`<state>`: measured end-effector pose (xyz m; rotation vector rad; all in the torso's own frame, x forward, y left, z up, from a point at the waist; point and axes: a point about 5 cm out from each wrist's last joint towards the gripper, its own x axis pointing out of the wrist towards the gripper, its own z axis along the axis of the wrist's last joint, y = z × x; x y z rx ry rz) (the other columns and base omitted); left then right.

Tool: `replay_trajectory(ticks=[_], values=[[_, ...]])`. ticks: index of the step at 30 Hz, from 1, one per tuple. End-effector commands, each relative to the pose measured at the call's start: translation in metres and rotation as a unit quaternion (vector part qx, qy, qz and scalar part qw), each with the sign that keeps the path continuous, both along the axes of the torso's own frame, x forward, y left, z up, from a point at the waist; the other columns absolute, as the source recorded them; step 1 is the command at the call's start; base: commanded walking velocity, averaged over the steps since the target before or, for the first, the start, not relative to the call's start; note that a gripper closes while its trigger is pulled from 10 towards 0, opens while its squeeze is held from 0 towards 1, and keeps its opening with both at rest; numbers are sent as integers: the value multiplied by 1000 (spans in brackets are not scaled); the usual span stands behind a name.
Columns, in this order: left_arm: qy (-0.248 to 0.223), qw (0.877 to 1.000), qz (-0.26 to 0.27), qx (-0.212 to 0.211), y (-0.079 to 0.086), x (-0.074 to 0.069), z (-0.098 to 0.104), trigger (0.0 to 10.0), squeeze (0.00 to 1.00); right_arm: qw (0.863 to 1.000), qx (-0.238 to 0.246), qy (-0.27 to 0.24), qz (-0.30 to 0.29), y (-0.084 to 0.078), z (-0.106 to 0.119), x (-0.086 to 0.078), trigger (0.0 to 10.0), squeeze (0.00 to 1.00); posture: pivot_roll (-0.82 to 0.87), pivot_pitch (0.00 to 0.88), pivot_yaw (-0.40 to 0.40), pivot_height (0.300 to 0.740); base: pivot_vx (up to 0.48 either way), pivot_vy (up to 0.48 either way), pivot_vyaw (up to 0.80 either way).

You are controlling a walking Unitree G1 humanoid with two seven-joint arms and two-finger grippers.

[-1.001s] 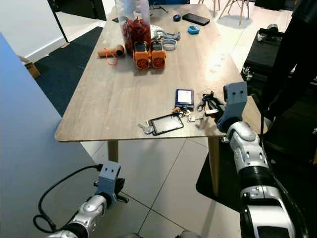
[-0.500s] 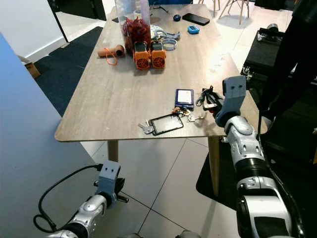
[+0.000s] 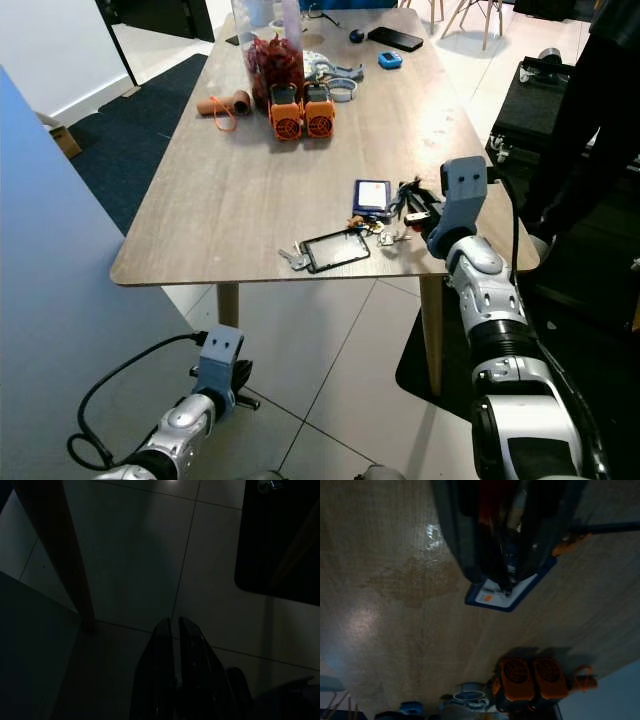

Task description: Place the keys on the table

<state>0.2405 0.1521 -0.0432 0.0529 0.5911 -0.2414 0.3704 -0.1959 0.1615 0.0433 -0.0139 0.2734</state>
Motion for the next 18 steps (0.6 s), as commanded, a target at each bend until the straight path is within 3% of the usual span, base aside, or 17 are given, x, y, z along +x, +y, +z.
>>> replay_trajectory(ticks=[1, 2, 3, 9, 12, 14, 15, 16, 17, 18], values=[[4, 1000, 5, -4, 1, -3, -2, 10000, 0, 1000, 0, 6, -7, -2, -2, 1, 10000, 275, 5, 63, 27, 740, 0, 0, 0], [4, 1000, 5, -4, 1, -3, -2, 10000, 0, 1000, 0, 6, -7, -2, -2, 1, 10000, 275, 5, 63, 27, 740, 0, 0, 0], [4, 1000, 5, -4, 1, -3, -2, 10000, 0, 1000, -4, 7, -11, -3, -3, 1, 10000, 0, 5, 63, 27, 740, 0, 0, 0], [5, 1000, 4, -5, 1, -2, -2, 10000, 0, 1000, -3, 5, -24, -11, -3, -1, 10000, 0, 0, 56, 31, 740, 0, 0, 0], [4, 1000, 3, -4, 1, -2, -2, 10000, 0, 996, 10, -18, -85, -28, -2, -6, 10000, 0, -1, 50, 28, 740, 0, 0, 0], [4, 1000, 3, -4, 1, -2, -2, 10000, 0, 996, 10, -18, -85, -28, -2, -6, 10000, 0, -1, 50, 28, 740, 0, 0, 0], [4, 1000, 3, -4, 1, -2, -2, 10000, 0, 991, 19, -31, -128, -39, -2, -9, 10000, 0, -1, 50, 28, 740, 0, 0, 0], [4, 1000, 3, -4, 1, -2, -2, 10000, 0, 991, 19, -31, -128, -39, -2, -9, 10000, 0, -1, 50, 28, 740, 0, 0, 0], [4, 1000, 3, -4, 1, -2, -2, 10000, 0, 974, 54, -47, -215, -64, -7, -20, 10000, 0, 4, 45, 26, 740, 0, 0, 0], [4, 1000, 3, -4, 1, -2, -2, 10000, 0, 974, 54, -47, -215, -64, -7, -20, 10000, 0, 4, 45, 26, 740, 0, 0, 0]])
